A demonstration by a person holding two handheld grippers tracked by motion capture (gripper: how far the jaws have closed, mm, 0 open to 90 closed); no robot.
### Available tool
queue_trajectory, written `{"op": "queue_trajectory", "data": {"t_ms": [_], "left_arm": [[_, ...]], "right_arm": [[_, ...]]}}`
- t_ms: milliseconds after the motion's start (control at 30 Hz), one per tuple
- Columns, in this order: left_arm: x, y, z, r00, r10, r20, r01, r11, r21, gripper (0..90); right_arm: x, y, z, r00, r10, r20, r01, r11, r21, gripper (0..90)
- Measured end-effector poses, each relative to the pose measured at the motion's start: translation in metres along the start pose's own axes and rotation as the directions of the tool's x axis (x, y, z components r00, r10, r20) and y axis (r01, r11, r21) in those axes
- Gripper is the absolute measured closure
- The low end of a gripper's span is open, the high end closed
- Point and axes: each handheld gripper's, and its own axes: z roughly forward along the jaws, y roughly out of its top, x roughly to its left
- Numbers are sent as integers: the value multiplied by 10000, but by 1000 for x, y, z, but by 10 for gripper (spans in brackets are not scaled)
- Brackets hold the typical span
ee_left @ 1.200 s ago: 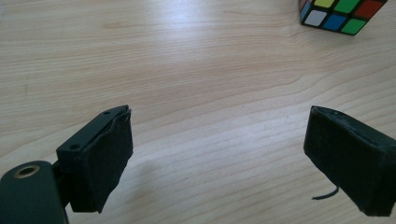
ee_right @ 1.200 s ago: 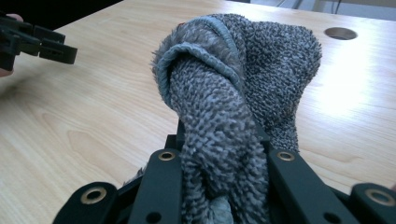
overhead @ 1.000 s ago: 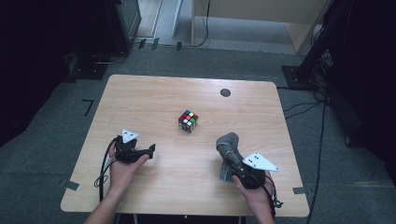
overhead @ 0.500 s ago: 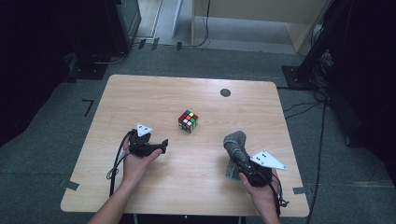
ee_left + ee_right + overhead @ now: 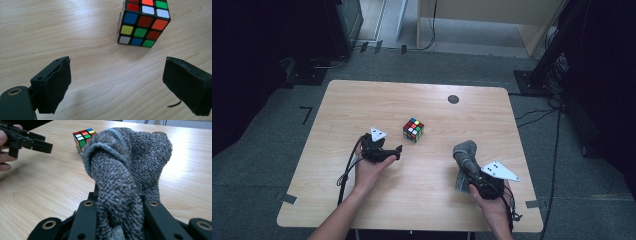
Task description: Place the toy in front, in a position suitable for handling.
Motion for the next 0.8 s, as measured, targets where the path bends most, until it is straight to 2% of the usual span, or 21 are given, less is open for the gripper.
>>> {"op": "queue_trajectory", "data": {"t_ms": [267, 400, 800], "left_arm": [[-7, 1, 23, 9996, -147, 257, 150, 9998, -117, 86], [-12, 4, 33, 9995, -28, 318, 32, 9999, -138, 86], [-27, 18, 59, 9997, 173, 156, -177, 9996, 199, 89]], "right_arm": [[-2, -1, 0, 10000, 36, -24, -36, 10000, 16, 744], [-2, -1, 0, 10000, 58, -50, -57, 10000, 19, 744], [-3, -1, 0, 9999, 116, -106, -115, 9999, 33, 741]]}}
